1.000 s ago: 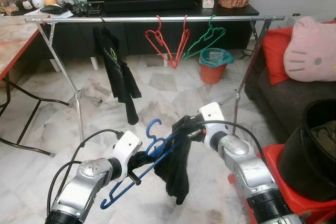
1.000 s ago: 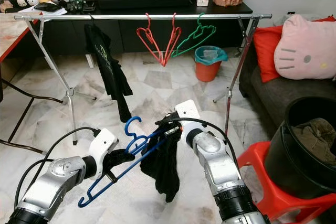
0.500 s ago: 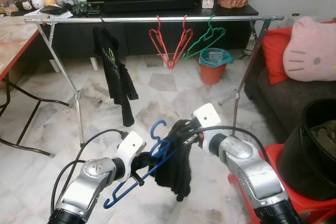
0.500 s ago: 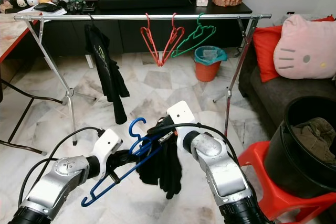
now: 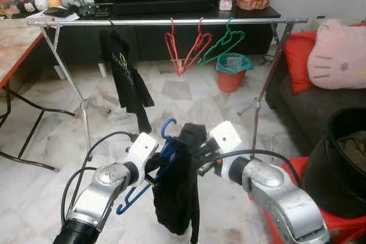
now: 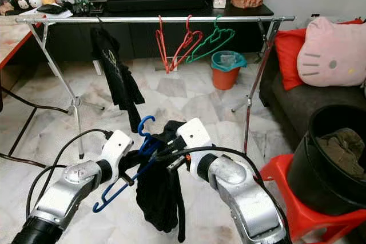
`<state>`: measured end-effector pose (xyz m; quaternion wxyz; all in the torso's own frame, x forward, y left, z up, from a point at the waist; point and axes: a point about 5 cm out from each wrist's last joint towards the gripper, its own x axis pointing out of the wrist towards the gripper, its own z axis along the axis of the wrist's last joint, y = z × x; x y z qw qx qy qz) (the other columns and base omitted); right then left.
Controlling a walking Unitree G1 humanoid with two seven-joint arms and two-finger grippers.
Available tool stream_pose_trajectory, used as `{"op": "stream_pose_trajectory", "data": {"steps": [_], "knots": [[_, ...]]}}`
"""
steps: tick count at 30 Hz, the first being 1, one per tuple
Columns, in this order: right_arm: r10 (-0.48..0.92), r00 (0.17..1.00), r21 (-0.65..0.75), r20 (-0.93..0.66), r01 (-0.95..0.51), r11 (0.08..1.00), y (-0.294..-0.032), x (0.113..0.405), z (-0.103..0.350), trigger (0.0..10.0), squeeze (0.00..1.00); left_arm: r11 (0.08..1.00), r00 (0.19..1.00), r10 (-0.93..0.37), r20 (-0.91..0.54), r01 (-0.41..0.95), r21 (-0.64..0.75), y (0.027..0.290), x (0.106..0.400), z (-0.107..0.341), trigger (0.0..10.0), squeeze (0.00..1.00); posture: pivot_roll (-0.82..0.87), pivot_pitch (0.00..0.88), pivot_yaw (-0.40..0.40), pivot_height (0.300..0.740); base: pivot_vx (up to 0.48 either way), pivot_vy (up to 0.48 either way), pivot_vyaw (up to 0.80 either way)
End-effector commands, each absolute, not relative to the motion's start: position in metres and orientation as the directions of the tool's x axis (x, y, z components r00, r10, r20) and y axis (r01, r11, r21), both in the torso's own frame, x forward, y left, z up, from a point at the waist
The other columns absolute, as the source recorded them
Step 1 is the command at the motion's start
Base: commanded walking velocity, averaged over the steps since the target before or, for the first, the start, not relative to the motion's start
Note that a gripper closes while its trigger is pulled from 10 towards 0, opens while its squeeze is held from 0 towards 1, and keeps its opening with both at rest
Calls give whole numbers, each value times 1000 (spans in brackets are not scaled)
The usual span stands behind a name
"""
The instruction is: Hang hanger
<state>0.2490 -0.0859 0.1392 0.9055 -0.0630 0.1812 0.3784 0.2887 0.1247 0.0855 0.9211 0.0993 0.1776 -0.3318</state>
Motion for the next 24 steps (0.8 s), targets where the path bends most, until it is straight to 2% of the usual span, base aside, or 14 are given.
{"op": "stream_pose_trajectory", "data": {"steps": [1,2,6,16,21,24], "knots": [[745,579,22,-331,-784,620,-74,238,151,10000,0,785,760,-545,-355,611,103,127,298,94,10000,0,-73,0,7,740,0,0,0],[790,514,20,-335,-834,551,-69,228,152,10000,0,797,777,-534,-334,594,107,128,301,97,10000,0,-74,0,3,740,0,0,0],[794,498,17,-349,-844,537,-71,225,151,10000,0,799,778,-537,-325,593,101,127,302,98,10000,0,-78,0,1,740,0,0,0],[743,541,-42,-395,-818,573,-91,231,147,10000,0,801,778,-555,-294,595,65,125,299,98,10000,0,-82,0,-2,740,0,0,0],[682,594,-103,-426,-781,616,-109,242,144,10000,0,794,770,-566,-295,605,54,126,298,97,10000,0,-85,0,-3,740,0,0,0],[677,587,-128,-445,-790,600,-115,243,143,10000,0,795,770,-569,-290,605,46,125,298,98,10000,0,-84,0,-6,740,0,0,0]]}}
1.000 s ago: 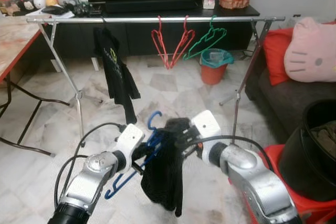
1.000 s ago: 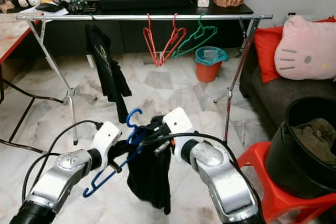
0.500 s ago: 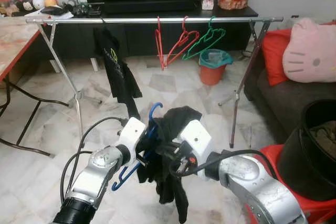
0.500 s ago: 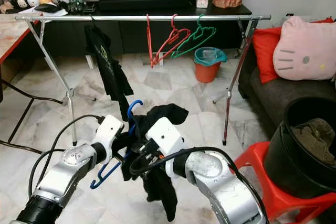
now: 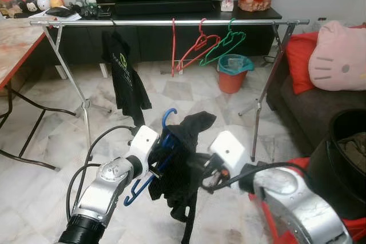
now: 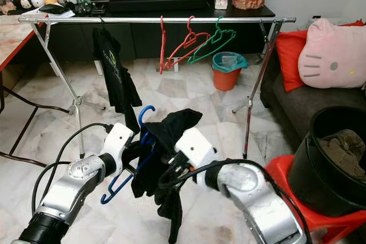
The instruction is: Hang hanger
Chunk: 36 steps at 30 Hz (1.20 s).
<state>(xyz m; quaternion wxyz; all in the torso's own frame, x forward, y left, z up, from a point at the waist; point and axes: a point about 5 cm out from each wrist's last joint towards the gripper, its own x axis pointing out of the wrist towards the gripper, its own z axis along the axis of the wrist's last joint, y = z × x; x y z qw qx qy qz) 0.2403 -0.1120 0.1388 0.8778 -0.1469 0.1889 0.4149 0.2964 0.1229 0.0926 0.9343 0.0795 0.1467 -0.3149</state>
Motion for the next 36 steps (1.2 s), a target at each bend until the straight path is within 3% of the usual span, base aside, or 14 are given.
{"op": "stream_pose_trajectory", "data": {"steps": [1,4,5,6,18,20,25,26,27,28,29,32,36], "knots": [[678,579,-133,-452,-796,591,-116,243,142,10000,0,795,770,-570,-288,605,44,125,298,98,10000,0,-84,0,-6,740,0,0,0],[679,567,-138,-467,-805,577,-119,242,139,10000,0,795,770,-571,-286,605,41,125,297,97,10000,0,-85,0,-8,740,0,0,0],[679,565,-139,-469,-806,576,-120,242,139,10000,137,795,770,-571,-286,605,41,125,297,97,10000,0,-85,0,-8,740,0,0,0],[680,563,-136,-469,-807,575,-121,242,138,10000,1000,797,771,-570,-285,603,40,126,297,97,10000,0,-85,0,-8,740,0,0,0],[707,511,-144,-489,-846,513,-118,236,134,10000,1000,806,781,-562,-271,591,33,127,299,99,10000,0,-85,0,-4,740,0,0,0],[688,528,-172,-497,-838,518,-122,238,134,10000,1000,804,779,-565,-271,594,33,128,299,99,10000,0,-85,0,-3,740,0,0,0],[553,665,-330,-503,-739,588,-145,260,135,10000,1000,754,730,-623,-279,656,34,132,294,100,10000,0,-86,0,-2,740,0,0,0],[518,698,-371,-495,-709,600,-151,266,136,10000,243,732,708,-645,-287,680,34,133,291,101,10000,0,-86,0,-2,740,0,0,0],[518,698,-371,-495,-709,600,-151,266,136,10000,243,732,708,-645,-287,680,34,133,291,101,10000,0,-86,0,-2,740,0,0,0],[488,724,-405,-488,-682,609,-157,271,137,10000,0,715,690,-661,-295,699,31,134,289,100,10000,0,-86,0,-2,740,0,0,0],[434,775,-480,-460,-628,613,-169,282,142,10000,0,672,644,-697,-315,740,26,137,284,100,10000,0,-86,0,-2,740,0,0,0],[424,799,-524,-427,-601,604,-176,288,148,10000,0,628,597,-729,-336,778,20,139,279,100,10000,0,-86,0,-2,740,0,0,0],[509,755,-512,-414,-655,555,-176,290,150,10000,0,564,528,-772,-354,825,0,137,274,100,10000,0,-83,0,1,740,0,0,0]]}}
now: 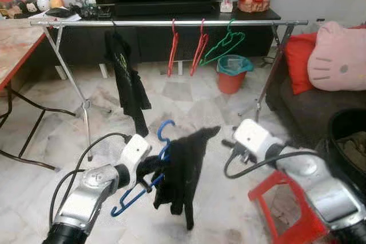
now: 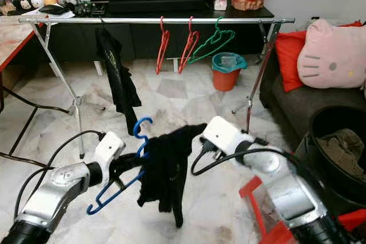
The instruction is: Hang hanger
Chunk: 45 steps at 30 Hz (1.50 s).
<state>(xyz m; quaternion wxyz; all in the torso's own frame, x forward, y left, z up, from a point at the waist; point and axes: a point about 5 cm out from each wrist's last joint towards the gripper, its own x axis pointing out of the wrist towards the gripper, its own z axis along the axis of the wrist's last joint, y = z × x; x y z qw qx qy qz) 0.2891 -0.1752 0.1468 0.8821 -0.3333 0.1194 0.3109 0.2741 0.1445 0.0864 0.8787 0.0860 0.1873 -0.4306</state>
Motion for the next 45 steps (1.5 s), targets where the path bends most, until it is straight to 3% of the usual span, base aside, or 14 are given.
{"op": "stream_pose_trajectory", "data": {"steps": [1,9,12,17,29,34,41,42,43,45], "knots": [[532,731,-504,-427,-681,532,-177,289,148,10000,0,552,515,-780,-355,834,-3,136,273,100,10000,0,-81,0,0,740,0,0,0],[609,656,-507,-447,-746,432,-181,288,140,10000,0,508,472,-825,-312,860,-43,130,271,108,10000,0,-78,0,-2,740,0,0,0],[679,535,-476,-503,-827,299,-179,278,131,10000,0,469,434,-843,-318,882,-40,129,269,110,10000,0,-78,0,-2,740,0,0,0],[758,420,-408,-499,-886,222,-179,272,128,10000,0,422,384,-865,-322,905,-54,127,267,114,10000,0,-73,0,0,740,0,0,0],[800,324,-469,-505,-881,62,-183,278,128,10000,0,333,287,-890,-354,940,-76,125,260,115,10000,0,-66,0,2,740,0,0,0],[794,341,-501,-503,-864,54,-182,284,128,10000,0,307,260,-898,-356,948,-81,124,257,116,10000,0,-64,0,0,740,0,0,0],[821,259,-457,-509,-890,-3,-179,283,123,10000,0,289,243,-901,-359,954,-79,122,256,117,10000,0,-59,0,-4,740,0,0,0],[825,247,-449,-509,-893,-10,-179,283,122,10000,443,289,243,-901,-360,954,-78,122,256,117,10000,0,-59,0,-4,740,0,0,0],[825,247,-449,-509,-893,-10,-179,283,122,10000,443,289,243,-901,-360,954,-78,122,256,117,10000,0,-59,0,-4,740,0,0,0],[826,241,-448,-509,-894,-15,-179,283,121,10000,722,290,244,-900,-360,954,-78,122,256,117,10000,0,-59,0,-4,740,0,0,0]]}}
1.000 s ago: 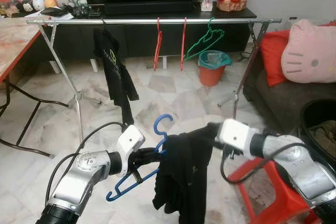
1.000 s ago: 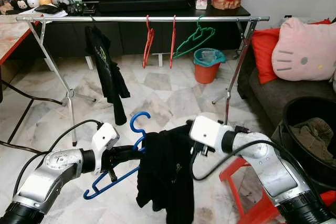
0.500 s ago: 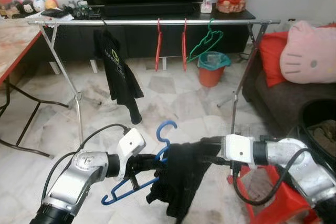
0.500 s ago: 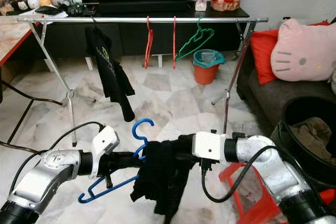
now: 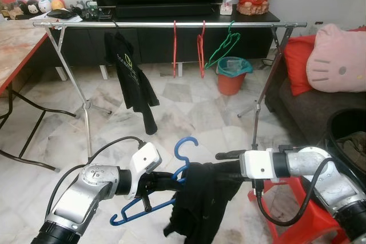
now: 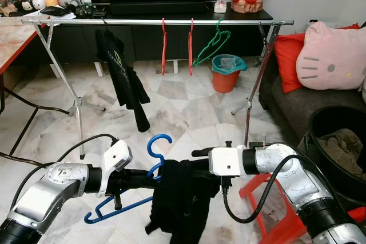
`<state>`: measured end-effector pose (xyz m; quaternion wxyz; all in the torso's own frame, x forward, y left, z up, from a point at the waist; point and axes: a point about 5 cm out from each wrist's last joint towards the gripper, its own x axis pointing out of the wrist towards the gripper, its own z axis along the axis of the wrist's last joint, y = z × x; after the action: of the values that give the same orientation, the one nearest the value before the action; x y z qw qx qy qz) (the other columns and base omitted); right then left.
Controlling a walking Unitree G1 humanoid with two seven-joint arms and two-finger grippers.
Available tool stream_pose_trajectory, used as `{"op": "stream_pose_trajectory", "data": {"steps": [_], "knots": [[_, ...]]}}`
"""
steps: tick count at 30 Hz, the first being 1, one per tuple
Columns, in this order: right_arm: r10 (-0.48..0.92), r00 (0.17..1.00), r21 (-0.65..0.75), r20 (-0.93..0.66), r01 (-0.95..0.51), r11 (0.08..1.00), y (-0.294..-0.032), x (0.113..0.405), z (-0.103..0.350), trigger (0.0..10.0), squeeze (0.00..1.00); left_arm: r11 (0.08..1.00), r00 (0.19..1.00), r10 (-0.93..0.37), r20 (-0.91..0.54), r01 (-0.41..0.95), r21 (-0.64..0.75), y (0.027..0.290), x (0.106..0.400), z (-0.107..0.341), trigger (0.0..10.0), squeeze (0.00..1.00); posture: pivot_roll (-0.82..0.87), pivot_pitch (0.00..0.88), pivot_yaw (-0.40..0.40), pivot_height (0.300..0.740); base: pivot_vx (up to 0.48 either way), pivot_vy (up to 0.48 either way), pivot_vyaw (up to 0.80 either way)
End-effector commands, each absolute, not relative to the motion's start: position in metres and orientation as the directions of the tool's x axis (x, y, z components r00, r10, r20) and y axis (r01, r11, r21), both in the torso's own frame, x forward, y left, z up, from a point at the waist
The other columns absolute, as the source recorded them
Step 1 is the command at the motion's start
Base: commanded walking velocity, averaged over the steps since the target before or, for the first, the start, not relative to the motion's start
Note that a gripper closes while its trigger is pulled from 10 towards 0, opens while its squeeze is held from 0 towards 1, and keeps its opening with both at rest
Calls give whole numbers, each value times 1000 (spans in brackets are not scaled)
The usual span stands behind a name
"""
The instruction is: Hang hanger
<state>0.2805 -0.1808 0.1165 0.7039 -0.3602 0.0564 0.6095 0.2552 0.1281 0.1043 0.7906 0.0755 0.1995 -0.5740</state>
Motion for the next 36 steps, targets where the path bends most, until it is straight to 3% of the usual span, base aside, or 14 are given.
{"op": "stream_pose_trajectory", "data": {"steps": [1,3,5,14,17,25,36], "knots": [[827,238,-447,-509,-895,-17,-180,283,120,10000,667,290,244,-900,-362,954,-78,122,256,117,10000,0,-59,0,-4,740,0,0,0],[827,236,-446,-509,-895,-19,-180,283,120,10000,667,290,244,-899,-363,954,-78,122,256,117,10000,0,-59,0,-4,740,0,0,0],[824,237,-452,-515,-892,-26,-180,285,118,10000,0,289,242,-899,-365,954,-79,122,256,117,10000,0,-57,0,-3,740,0,0,0],[810,237,-453,-536,-891,-39,-177,291,113,10000,0,242,195,-911,-364,966,-88,119,252,119,10000,0,-52,0,-6,740,0,0,0],[803,161,-380,-574,-921,-87,-179,285,104,10000,0,202,161,-915,-369,977,-74,117,249,122,10000,0,-48,0,-9,740,0,0,0],[807,77,-293,-585,-948,-122,-179,278,99,10000,0,192,157,-918,-363,979,-62,113,250,124,10000,0,-46,0,-10,740,0,0,0],[843,49,-218,-536,-972,-82,-178,278,97,10000,0,180,152,-921,-358,983,-47,111,250,125,10000,0,-44,0,-12,740,0,0,0]]}}
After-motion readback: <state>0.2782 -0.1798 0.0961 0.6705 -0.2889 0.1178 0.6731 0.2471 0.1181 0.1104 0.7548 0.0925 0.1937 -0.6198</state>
